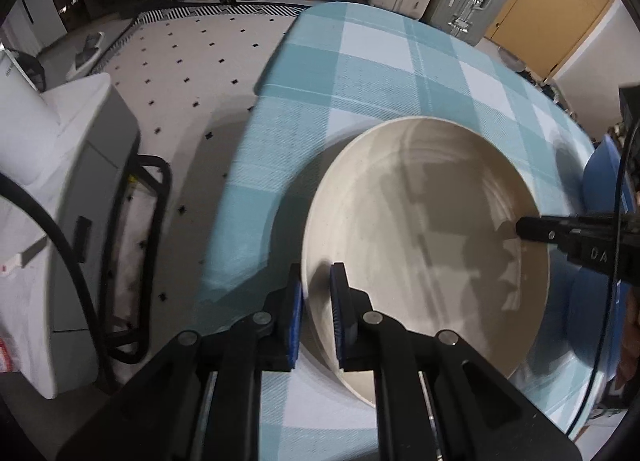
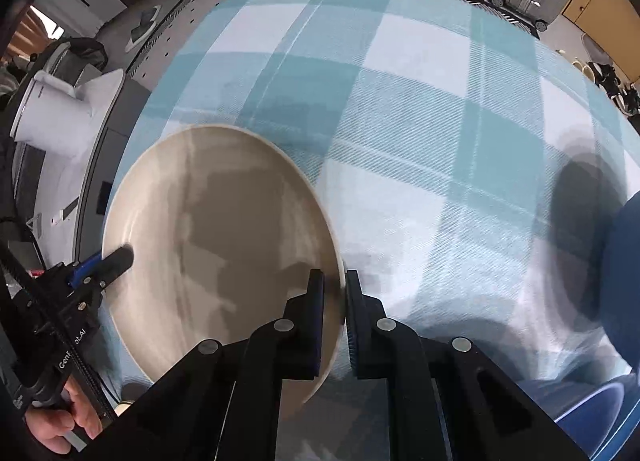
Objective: Organize plates and bowls
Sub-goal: 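Lift the second cream plate off the table with both grippers, then carry the held cream plate with both grippers over the plate stack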
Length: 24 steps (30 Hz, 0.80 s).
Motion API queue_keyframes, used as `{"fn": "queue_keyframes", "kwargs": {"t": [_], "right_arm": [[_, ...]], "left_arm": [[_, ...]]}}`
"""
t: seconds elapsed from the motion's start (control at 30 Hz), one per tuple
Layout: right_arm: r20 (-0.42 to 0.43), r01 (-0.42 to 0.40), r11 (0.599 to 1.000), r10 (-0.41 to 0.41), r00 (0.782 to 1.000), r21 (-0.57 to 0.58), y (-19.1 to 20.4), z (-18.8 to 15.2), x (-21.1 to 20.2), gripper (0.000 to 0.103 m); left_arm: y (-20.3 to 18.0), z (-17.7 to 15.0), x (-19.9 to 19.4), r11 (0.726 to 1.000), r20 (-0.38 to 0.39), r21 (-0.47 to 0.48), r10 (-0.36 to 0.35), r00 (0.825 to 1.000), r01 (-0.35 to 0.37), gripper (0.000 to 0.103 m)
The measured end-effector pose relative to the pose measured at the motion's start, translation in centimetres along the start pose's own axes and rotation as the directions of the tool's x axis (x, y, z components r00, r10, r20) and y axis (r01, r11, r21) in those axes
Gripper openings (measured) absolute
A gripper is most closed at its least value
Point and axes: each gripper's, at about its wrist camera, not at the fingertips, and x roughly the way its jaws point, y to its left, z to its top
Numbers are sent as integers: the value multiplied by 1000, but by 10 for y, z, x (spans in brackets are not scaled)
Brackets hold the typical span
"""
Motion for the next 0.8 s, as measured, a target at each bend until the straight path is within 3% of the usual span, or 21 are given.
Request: {"fn": "queue_keyframes", "kwargs": {"t": [0.4, 0.8], "right_arm": [[36, -51, 999, 50, 998, 18, 12, -12, 4, 10], [42, -75, 997, 74, 996, 22, 15, -20, 9, 14]], "left_arm": [[9, -17, -6, 998, 38, 27, 64, 997, -65, 20], [12, -21, -7, 999, 27, -7, 38, 999, -38, 20]]}}
